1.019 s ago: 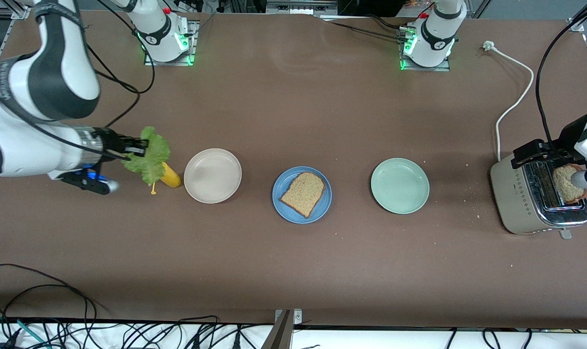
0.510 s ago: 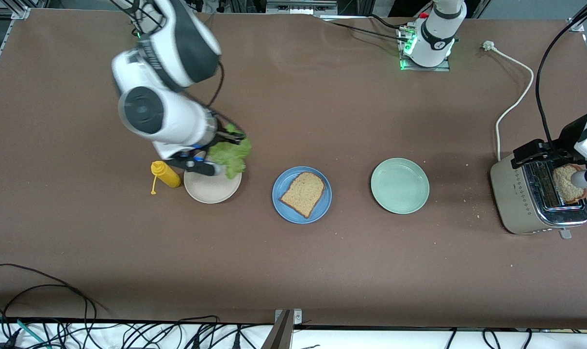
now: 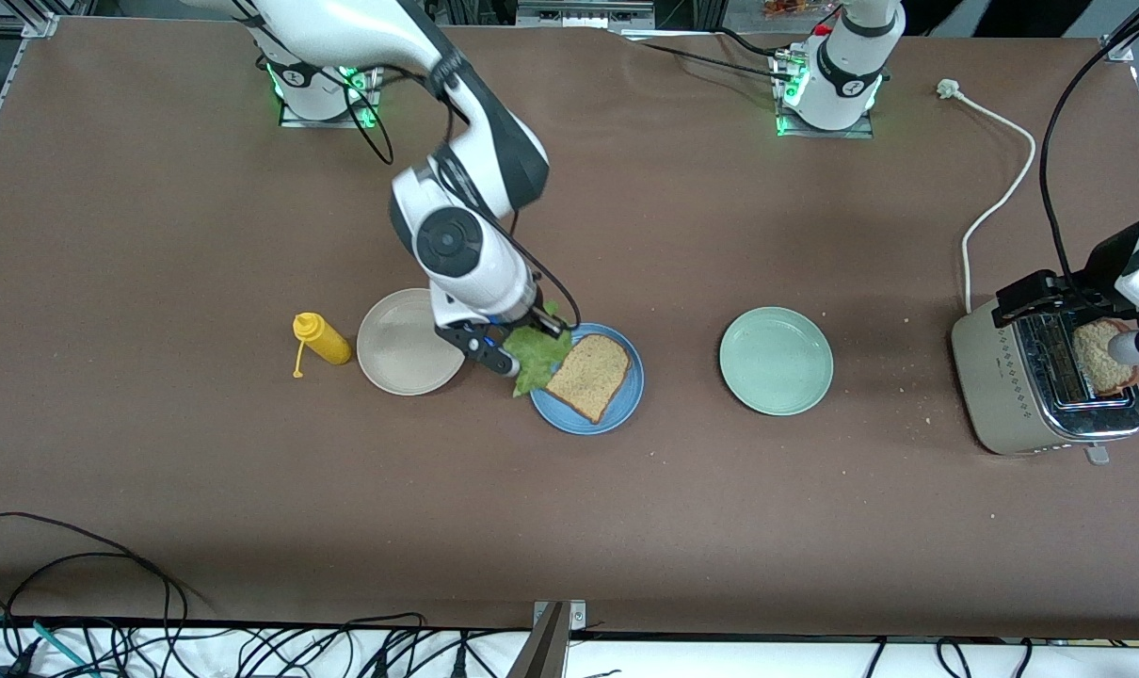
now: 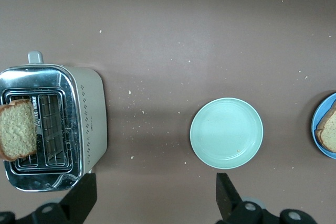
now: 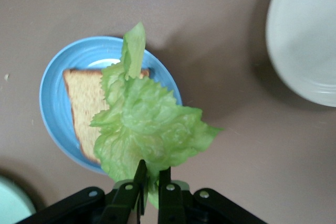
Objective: Make sandwich in blue plate with both arms
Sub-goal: 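Lower the lettuce onto the bread and open the right gripper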
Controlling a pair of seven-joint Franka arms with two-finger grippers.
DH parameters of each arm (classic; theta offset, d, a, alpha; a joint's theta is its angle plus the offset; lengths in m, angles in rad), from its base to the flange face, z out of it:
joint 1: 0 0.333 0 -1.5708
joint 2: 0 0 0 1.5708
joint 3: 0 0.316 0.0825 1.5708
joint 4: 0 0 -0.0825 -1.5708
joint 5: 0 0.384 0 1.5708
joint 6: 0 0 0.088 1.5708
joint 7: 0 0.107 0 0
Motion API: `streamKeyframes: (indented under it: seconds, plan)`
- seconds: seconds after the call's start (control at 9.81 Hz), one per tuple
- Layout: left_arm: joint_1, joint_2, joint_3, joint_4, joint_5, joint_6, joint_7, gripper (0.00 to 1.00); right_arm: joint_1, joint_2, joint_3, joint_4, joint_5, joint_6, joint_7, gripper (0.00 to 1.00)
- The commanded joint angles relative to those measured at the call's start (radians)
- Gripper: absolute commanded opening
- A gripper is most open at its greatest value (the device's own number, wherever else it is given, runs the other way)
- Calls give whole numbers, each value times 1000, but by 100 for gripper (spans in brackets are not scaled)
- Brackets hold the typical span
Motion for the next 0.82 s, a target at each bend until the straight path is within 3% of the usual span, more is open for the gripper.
streamKeyframes:
  seconds: [0.0,0.31,0.41,0.51,0.71]
  plan:
    - [0,-6,3,11,-8,-19,20,100,55,112,-11,36,12,211,248,12]
    - [1,-6,5,19,-22,-19,17,100,77,155,-3,39,31,323,396,15]
    - [1,-6,5,19,-22,-19,17,100,86,180,7,38,35,348,431,44]
    - [1,-6,5,19,-22,-19,17,100,106,197,9,38,32,375,447,99]
    - [0,-6,5,19,-22,-19,17,100,117,165,-5,38,15,362,436,100]
